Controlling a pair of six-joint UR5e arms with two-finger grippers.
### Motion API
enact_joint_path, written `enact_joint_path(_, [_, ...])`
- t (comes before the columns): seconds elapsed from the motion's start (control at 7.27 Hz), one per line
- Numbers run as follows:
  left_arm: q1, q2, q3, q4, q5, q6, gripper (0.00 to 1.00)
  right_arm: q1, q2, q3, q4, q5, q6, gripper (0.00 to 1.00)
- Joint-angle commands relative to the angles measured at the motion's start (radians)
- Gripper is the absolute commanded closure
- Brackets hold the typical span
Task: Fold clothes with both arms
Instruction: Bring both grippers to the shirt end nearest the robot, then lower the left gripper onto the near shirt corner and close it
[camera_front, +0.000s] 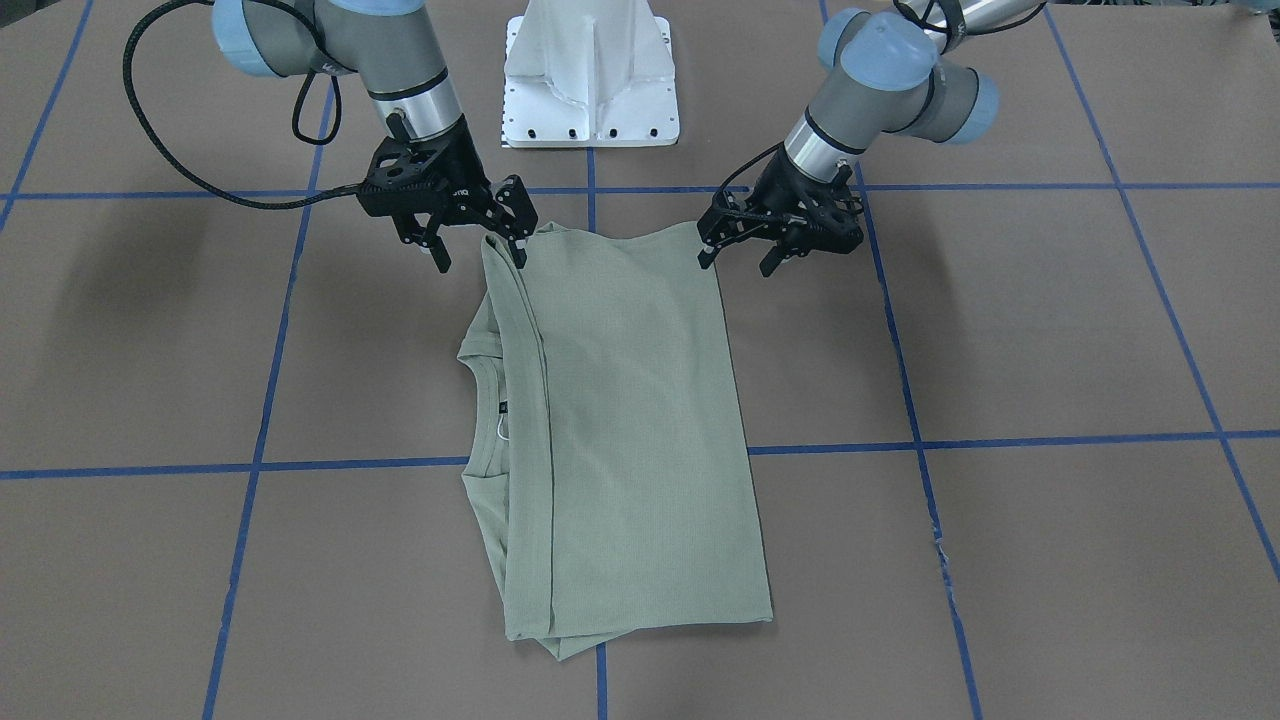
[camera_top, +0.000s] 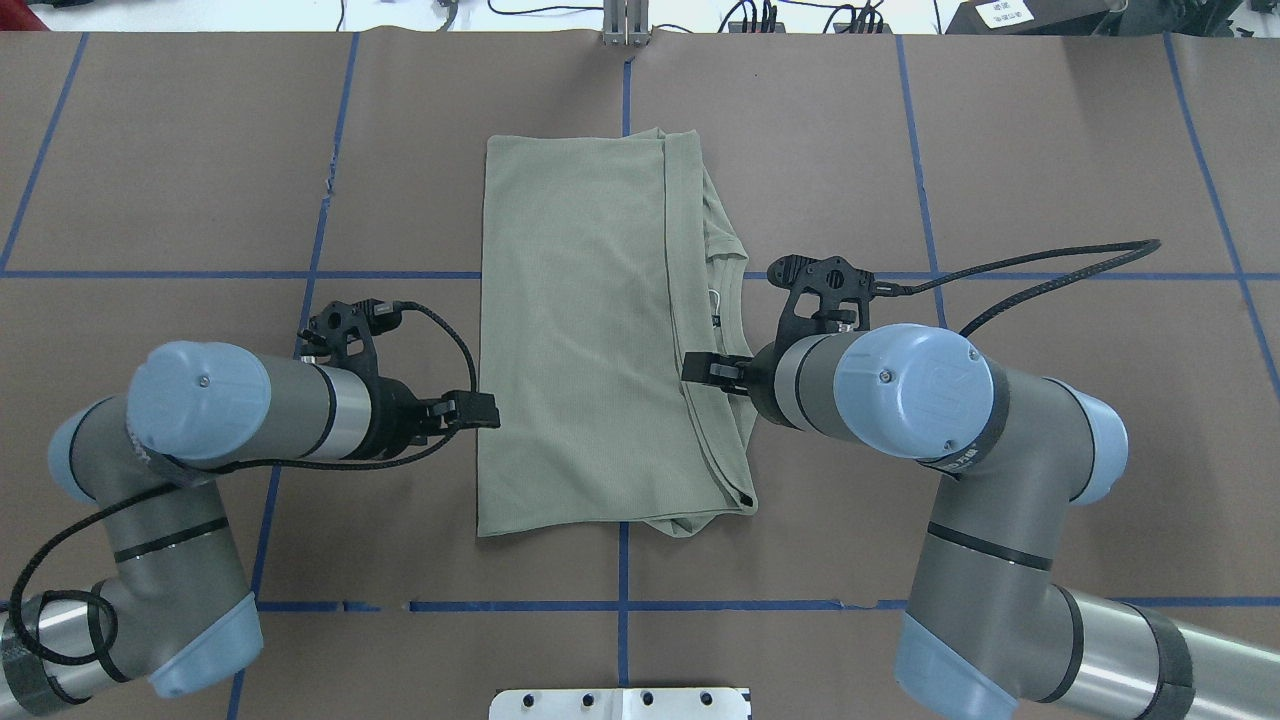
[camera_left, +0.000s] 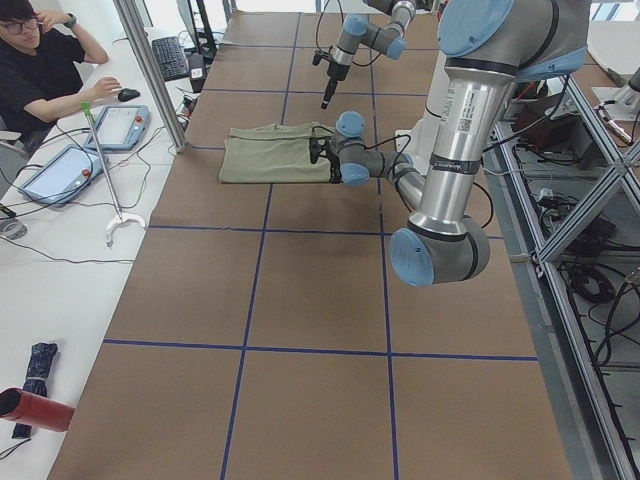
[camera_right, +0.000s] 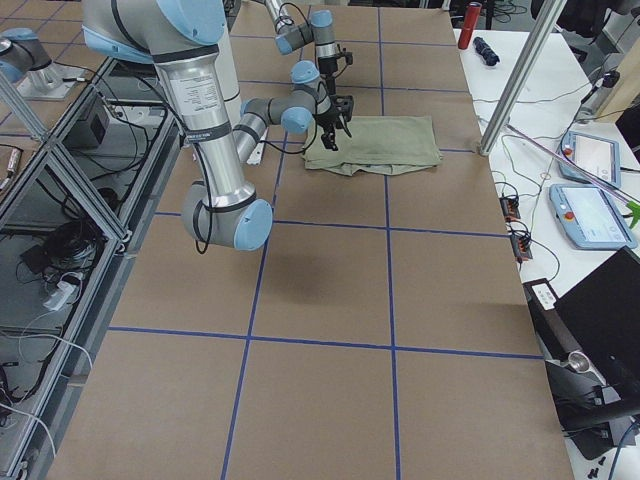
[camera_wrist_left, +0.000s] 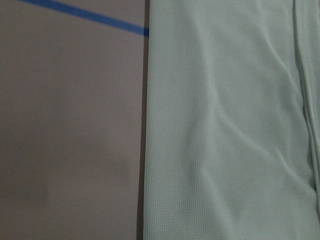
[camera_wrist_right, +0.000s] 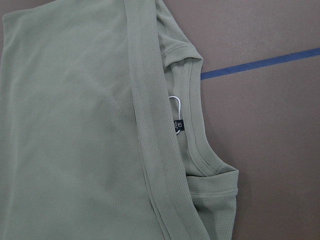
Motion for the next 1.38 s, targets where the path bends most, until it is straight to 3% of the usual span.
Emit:
enact_joint_path(0.0, [0.065, -0.007, 0.004, 0.013, 0.04, -0.088, 0.05, -0.004, 0.002, -0.002, 0.0, 0.0, 0.0, 0.0])
enact_joint_path(0.14, [0.082, -0.008, 0.006, 0.013, 0.04, -0.119, 0.12, -0.004, 0.003, -0.001, 0.002, 0.0, 0.0, 0.0])
enact_joint_path(1.24, [0.131, -0.018, 0.012, 0.014, 0.071, -0.15, 0.15, -0.007, 0.005, -0.001, 0.002, -0.006, 0.0, 0.0])
